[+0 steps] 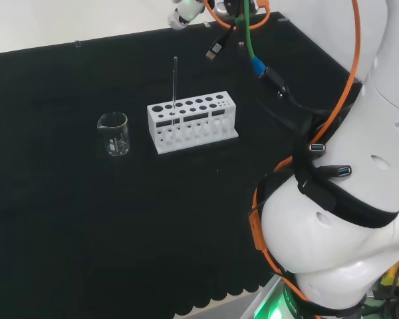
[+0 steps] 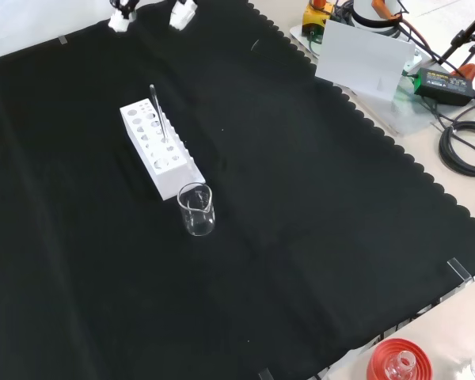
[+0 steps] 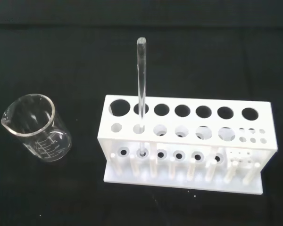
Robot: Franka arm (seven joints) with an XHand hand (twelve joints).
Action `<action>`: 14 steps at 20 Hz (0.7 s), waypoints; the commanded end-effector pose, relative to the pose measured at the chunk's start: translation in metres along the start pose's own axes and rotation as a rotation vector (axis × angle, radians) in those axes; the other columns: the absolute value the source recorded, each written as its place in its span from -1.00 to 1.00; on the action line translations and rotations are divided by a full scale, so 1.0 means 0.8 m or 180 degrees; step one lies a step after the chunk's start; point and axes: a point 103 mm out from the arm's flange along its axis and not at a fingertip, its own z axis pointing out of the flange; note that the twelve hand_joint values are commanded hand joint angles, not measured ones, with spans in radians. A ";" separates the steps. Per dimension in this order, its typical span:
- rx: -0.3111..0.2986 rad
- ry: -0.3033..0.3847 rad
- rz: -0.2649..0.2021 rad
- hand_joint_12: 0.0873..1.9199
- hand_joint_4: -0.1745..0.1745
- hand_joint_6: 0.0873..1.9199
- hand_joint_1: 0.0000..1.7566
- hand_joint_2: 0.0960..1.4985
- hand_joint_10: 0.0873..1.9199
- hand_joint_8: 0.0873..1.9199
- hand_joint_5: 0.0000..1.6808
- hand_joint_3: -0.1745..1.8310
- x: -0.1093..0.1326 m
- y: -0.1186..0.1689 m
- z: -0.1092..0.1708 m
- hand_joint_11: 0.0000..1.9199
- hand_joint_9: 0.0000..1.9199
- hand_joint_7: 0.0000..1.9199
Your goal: Take the glass rod from the white test tube rack.
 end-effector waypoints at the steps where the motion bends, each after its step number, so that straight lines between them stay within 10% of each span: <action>1: 0.0073 0.0110 -0.0033 0.41 -0.23 -1.00 -0.30 0.12 -0.10 -0.15 -0.57 -0.34 -0.002 0.017 0.021 -0.53 -0.46 -0.68; 14: 0.0263 0.0105 -0.0055 0.41 -0.26 -1.00 -0.30 0.12 -0.12 -0.14 -0.53 -0.34 -0.006 0.052 0.063 -0.53 -0.43 -0.62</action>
